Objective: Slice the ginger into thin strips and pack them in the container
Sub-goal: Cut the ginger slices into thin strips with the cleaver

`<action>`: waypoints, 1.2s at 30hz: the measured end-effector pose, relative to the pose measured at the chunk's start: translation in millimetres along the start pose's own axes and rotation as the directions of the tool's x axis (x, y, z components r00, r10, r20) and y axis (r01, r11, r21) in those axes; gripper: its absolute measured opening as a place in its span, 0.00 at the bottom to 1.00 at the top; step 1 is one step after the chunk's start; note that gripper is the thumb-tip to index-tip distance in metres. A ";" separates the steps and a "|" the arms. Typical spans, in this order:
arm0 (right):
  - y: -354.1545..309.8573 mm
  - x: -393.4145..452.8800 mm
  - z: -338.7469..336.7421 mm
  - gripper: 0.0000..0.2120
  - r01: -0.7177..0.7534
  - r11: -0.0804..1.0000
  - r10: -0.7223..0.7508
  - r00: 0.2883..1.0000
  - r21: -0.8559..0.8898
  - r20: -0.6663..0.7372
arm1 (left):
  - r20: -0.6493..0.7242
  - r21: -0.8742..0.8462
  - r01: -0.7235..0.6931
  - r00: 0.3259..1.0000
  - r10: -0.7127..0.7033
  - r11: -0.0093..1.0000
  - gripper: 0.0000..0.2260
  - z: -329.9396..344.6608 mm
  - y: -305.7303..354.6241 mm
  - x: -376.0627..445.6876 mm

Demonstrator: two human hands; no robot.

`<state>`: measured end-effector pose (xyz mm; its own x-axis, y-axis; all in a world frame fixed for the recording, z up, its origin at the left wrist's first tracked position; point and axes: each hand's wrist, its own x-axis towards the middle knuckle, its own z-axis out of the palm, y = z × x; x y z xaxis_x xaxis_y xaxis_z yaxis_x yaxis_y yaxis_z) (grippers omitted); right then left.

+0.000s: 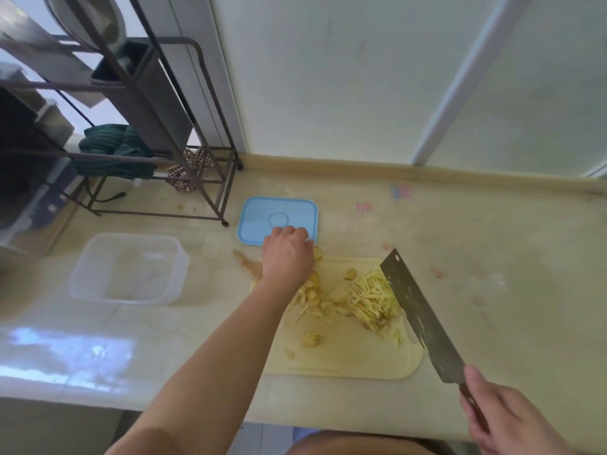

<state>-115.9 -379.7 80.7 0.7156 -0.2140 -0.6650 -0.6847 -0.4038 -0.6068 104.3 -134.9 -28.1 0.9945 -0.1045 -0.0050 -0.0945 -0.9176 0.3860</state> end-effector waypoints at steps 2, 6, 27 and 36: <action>3.7 1.5 -2.7 0.26 0.014 1.000 -0.014 1.000 -0.011 -0.007 | 0.037 0.112 0.034 0.999 -0.038 0.993 0.10 4.3 -1.3 2.5; 3.9 1.7 -4.3 0.32 0.003 1.000 -0.003 1.000 -0.021 -0.030 | -0.031 0.143 0.077 0.997 -0.073 0.987 0.08 12.9 -2.9 -3.0; 5.2 6.0 -4.5 0.35 0.074 0.994 -0.079 0.995 -0.079 -0.058 | 0.033 -0.313 0.183 0.983 -0.182 0.932 0.09 -3.1 -23.6 -5.1; 2.9 -1.4 -0.7 0.34 0.019 0.999 -0.021 0.999 -0.045 -0.043 | 0.018 0.031 0.094 0.995 -0.094 0.995 0.09 13.1 -11.8 -8.8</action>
<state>-118.8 -381.2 80.2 0.7348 -0.2437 -0.6331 -0.6642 -0.4477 -0.5986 96.0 -128.2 -44.8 0.9980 -0.0244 -0.0580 -0.0022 -0.9348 0.3552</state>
